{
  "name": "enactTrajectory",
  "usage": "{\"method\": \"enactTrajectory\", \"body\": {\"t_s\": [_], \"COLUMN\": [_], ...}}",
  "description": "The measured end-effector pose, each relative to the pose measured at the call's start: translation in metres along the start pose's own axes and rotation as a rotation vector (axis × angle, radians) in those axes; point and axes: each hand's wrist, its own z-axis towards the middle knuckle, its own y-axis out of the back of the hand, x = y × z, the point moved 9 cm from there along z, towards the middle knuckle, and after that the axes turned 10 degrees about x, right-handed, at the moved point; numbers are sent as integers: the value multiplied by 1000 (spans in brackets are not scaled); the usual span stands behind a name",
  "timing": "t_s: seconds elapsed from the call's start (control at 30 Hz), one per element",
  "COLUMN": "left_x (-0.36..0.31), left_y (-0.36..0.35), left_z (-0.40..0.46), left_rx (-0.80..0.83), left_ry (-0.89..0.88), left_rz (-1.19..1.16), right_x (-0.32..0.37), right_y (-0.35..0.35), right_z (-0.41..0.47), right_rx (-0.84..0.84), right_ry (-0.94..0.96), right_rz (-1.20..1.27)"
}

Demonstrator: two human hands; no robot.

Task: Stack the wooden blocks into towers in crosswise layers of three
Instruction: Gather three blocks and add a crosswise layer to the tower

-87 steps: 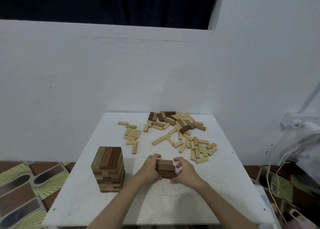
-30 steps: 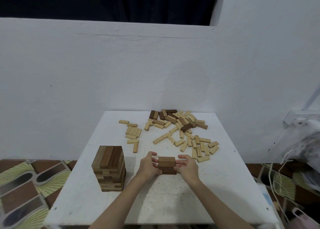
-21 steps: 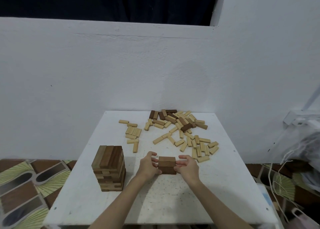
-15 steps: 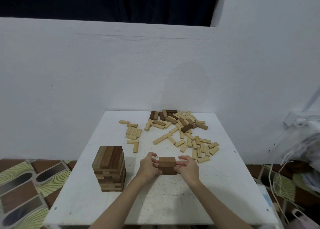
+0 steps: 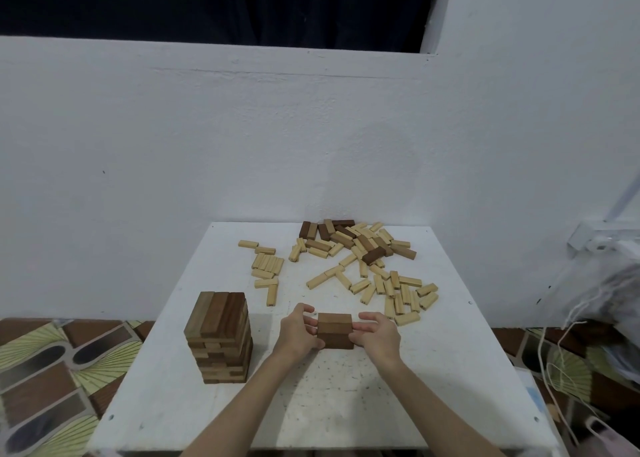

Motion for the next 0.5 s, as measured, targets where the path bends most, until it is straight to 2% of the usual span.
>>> {"method": "enactTrajectory", "body": {"t_s": [0.5], "left_x": [-2], "left_y": [-2], "left_z": [-2], "left_rx": [40], "left_ry": [-13], "left_rz": [-13], "right_x": [3], "right_y": [-3], "right_z": [-4], "right_rx": [30], "right_ry": [9], "right_rz": [-28]}}
